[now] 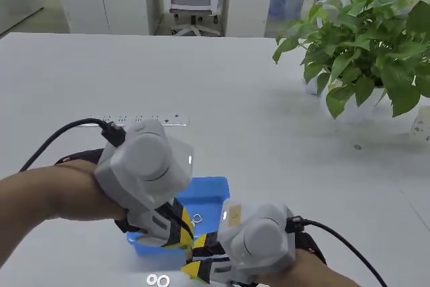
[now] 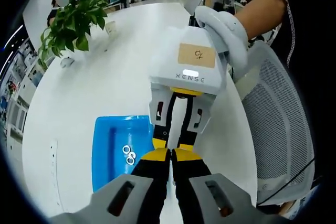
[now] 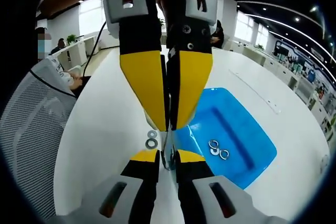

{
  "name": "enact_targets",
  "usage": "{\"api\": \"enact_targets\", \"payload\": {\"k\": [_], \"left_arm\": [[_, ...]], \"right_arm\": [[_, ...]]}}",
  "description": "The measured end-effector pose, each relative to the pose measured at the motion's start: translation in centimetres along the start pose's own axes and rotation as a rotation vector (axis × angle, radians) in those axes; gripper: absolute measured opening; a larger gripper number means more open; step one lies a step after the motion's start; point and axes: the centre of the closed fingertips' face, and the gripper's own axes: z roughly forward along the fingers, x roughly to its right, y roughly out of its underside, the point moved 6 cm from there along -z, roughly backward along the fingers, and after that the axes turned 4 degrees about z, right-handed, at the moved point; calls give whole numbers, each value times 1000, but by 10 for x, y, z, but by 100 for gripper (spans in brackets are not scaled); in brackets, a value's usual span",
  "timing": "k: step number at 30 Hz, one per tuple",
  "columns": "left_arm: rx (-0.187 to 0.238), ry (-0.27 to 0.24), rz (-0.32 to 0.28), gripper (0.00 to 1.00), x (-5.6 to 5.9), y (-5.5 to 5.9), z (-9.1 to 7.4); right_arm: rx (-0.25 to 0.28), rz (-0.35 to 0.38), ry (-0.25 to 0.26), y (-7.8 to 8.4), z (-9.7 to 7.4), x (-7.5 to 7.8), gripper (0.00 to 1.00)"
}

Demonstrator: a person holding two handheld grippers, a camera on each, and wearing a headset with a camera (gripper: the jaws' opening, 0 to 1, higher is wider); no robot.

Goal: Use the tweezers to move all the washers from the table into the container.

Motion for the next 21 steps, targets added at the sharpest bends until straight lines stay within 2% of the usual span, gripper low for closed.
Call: {"api": "enact_targets", "payload": {"k": [6,18,21], "left_arm": [[6,0,-15,6,-3,-1,1],[20,6,-19,5,-2,-2,2],[29,11,-22,5,-1,-2,3]], "right_arm": [[9,6,2,0,-3,1,13],[0,-31,6,1,-3,0,11],[-1,-17,7,1,-3,-1,10]]}}
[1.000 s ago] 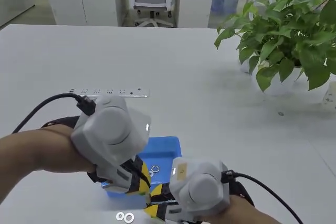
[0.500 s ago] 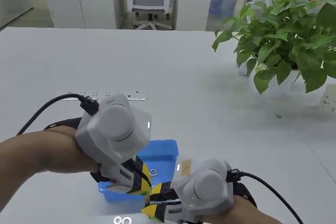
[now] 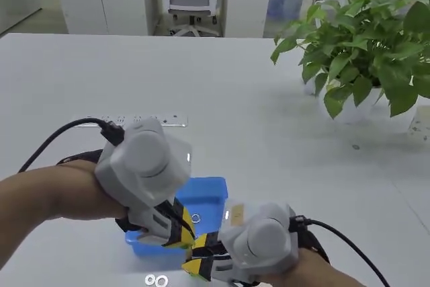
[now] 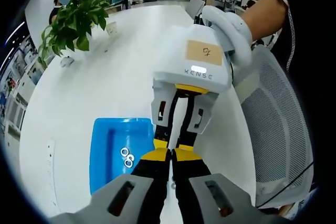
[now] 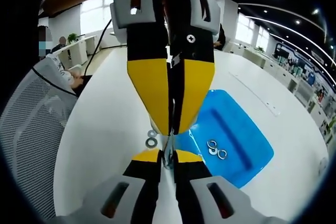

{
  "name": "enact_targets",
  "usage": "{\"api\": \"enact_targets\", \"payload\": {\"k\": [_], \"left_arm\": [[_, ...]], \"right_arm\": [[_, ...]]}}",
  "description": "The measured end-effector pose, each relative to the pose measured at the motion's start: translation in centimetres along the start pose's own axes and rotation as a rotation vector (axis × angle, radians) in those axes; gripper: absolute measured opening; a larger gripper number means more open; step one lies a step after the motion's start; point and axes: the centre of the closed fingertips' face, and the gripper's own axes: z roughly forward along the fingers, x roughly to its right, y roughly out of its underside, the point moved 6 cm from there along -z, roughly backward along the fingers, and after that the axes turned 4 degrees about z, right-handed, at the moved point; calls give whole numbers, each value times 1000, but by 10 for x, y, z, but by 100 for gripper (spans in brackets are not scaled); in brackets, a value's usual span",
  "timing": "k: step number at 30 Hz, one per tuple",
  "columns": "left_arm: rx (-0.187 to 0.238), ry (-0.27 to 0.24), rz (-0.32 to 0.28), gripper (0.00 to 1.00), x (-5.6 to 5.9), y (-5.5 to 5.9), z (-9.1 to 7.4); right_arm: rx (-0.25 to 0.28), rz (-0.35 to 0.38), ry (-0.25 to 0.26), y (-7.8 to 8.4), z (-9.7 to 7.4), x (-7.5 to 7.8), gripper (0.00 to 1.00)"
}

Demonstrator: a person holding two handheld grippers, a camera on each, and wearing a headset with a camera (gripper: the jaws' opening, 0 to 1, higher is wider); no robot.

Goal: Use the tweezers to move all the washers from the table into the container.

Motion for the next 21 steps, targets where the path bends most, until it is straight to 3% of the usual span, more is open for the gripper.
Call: {"api": "enact_targets", "payload": {"k": [21], "left_arm": [[-10,-4,26,6,4,-2,-4]], "right_arm": [[-14,-8,-3,-4,-4,-5,9]]}}
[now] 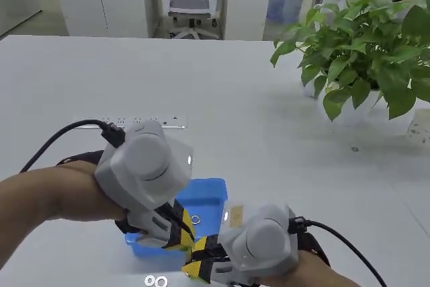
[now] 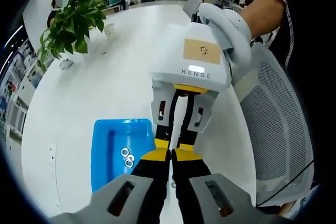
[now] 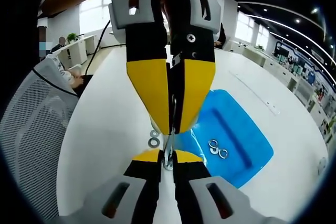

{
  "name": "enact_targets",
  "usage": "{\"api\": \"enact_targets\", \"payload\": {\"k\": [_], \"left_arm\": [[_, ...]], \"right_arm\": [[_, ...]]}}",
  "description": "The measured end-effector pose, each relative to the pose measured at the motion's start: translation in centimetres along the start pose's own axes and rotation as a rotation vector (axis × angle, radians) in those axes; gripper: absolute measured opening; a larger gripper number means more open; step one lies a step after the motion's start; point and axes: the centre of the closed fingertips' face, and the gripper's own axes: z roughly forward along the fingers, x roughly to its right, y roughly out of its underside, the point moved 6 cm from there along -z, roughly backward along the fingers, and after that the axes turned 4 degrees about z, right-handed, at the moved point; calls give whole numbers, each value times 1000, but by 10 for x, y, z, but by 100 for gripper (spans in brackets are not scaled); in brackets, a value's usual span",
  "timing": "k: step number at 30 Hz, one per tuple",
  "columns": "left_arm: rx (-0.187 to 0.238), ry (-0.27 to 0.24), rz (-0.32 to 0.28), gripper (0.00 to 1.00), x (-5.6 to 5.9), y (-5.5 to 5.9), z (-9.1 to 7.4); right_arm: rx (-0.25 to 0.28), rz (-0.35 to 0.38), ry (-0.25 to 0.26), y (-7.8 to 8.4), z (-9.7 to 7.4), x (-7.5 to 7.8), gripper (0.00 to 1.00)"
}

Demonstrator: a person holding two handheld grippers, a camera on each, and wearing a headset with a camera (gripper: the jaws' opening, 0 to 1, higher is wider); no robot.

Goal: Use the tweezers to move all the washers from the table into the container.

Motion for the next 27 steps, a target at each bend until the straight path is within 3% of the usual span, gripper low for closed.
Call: {"api": "enact_targets", "payload": {"k": [27], "left_arm": [[4,-12,24,6,10,-19,-34]], "right_arm": [[1,-1,2,-30,-24,-9,9]]}}
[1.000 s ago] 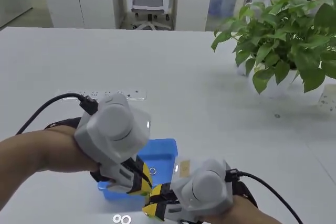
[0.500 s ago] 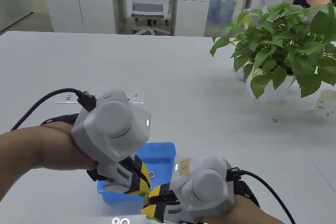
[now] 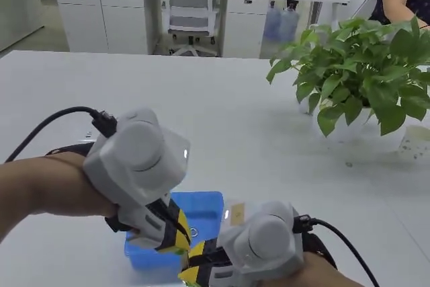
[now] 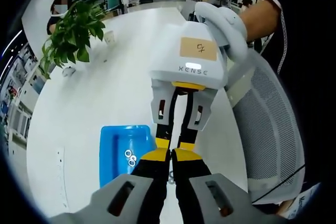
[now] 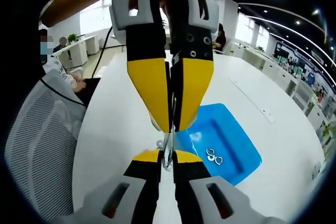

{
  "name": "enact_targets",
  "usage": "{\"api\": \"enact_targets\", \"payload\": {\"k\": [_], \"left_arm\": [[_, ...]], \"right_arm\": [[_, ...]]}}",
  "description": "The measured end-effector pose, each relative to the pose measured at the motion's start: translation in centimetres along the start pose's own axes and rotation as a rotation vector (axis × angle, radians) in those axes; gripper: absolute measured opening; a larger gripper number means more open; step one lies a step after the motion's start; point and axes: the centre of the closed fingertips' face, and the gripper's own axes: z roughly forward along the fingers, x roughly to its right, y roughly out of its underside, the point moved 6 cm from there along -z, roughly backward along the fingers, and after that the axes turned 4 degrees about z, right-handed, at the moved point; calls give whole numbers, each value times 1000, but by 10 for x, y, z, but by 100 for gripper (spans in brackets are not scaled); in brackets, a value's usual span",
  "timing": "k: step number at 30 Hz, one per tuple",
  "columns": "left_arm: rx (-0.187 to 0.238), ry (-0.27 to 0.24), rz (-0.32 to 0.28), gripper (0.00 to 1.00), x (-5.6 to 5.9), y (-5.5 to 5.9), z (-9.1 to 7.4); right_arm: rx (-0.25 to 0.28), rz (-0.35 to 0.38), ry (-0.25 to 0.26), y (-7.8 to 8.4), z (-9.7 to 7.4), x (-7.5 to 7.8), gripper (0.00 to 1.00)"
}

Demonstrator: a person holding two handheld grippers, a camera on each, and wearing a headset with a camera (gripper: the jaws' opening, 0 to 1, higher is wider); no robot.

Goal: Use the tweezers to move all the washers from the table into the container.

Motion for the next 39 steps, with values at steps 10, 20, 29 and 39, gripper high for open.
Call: {"api": "enact_targets", "payload": {"k": [10,20,29,39], "left_arm": [[-5,-14,10,6,-3,-4,-13],[-7,-40,17,6,-12,-7,-25],[-5,-63,19,6,-24,-8,-35],[0,-82,3,6,-40,0,-41]], "right_arm": [[-10,-21,-3,-12,-6,3,9],[-6,-36,6,-26,-9,14,9],[-12,-61,15,-38,-10,28,9],[-12,-75,19,-46,-1,45,9]]}}
